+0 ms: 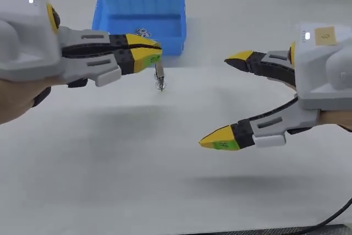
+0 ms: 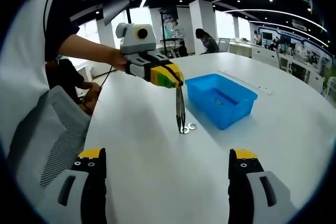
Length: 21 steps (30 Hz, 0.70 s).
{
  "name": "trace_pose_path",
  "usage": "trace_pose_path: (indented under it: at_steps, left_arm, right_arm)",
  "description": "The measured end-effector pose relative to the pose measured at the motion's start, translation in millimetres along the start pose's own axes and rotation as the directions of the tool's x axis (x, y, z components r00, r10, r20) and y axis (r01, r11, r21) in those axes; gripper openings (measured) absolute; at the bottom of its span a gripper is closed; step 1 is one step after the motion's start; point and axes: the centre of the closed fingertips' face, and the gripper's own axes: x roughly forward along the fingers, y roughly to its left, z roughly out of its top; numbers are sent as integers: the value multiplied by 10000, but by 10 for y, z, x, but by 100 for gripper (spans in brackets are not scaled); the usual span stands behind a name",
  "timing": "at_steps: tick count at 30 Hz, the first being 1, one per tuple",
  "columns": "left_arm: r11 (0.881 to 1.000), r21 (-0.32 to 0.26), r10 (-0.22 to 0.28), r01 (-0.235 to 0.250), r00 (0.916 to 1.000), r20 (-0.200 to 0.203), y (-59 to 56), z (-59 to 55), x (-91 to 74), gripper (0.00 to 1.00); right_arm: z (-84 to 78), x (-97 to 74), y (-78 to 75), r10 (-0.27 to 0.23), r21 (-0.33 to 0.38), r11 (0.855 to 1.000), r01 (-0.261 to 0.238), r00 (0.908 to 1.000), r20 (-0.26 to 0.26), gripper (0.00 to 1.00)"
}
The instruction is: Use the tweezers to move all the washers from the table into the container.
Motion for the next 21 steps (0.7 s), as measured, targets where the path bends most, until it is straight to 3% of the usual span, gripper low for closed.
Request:
trace_pose_path:
  at_steps: [6,10,12,15,21]
  left_arm:
    - [9994,-98,-328,323,9981,-521,15,-23,-66,4]
    - [9983,-135,-576,567,9952,-790,15,-38,-79,4]
    - [9978,-161,-659,648,9945,-815,7,-45,-77,4]
    - [9972,-172,-740,727,9934,-875,2,-47,-70,4]
    - [9949,-109,-1004,998,9893,-1056,-8,-53,-50,4]
  right_arm:
    - [216,219,18,567,-209,9982,-561,9980,294,94]
    - [229,405,-16,1019,-515,9935,-1019,9948,-18,88]
    - [167,476,-12,1316,-599,9890,-1350,9896,-573,74]
    - [211,588,-73,1363,-674,9879,-1395,9894,-496,61]
    - [323,701,-130,1568,-810,9836,-1610,9861,-558,47]
